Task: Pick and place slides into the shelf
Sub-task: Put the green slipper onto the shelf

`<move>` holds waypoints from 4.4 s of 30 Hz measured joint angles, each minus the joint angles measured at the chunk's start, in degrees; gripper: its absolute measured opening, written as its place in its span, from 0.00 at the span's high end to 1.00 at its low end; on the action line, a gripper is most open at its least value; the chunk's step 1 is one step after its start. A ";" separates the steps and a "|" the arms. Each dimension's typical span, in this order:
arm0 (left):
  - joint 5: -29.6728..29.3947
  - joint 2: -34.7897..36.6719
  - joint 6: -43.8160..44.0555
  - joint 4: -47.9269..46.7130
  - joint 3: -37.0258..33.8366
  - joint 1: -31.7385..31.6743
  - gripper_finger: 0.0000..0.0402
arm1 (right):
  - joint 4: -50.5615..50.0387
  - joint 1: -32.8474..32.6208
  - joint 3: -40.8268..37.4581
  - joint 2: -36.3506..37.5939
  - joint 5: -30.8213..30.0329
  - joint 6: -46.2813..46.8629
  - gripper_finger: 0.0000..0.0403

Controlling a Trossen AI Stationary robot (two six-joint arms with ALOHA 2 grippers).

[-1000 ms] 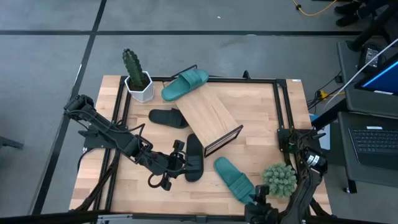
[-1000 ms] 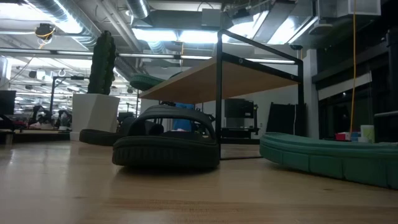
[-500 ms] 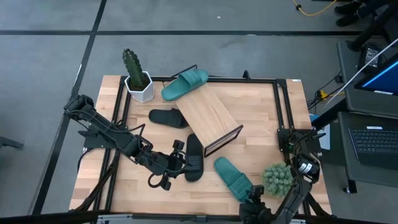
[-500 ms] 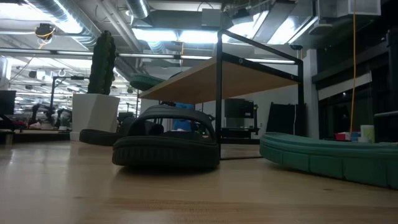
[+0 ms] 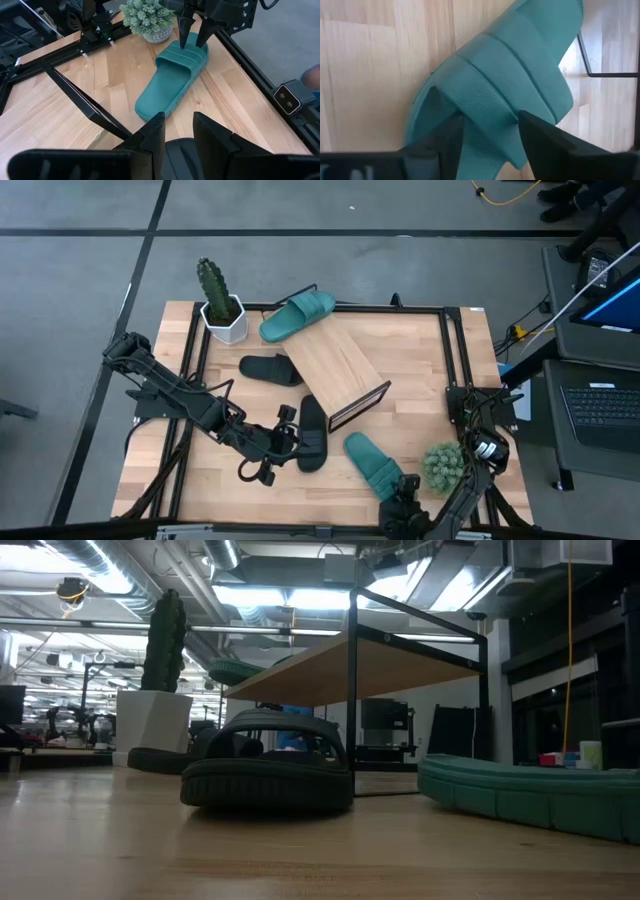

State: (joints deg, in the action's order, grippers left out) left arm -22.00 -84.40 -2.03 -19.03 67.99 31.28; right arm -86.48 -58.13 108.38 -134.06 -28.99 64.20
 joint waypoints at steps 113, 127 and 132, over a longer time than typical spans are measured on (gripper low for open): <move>-2.89 -6.29 -35.59 9.90 0.04 0.18 0.77 | -3.26 5.44 26.58 0.98 -41.28 -33.33 1.00; -5.97 -6.29 -34.57 9.18 0.04 2.33 0.77 | -3.10 4.80 26.58 0.95 -39.61 -32.49 1.00; -3.64 -6.67 -34.57 9.42 0.04 2.00 0.77 | -3.13 4.67 26.58 0.94 -37.57 -31.35 1.00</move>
State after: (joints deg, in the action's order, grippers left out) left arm -25.64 -91.07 -36.60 -9.60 68.03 33.28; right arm -89.60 -53.46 134.96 -133.12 -66.57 32.85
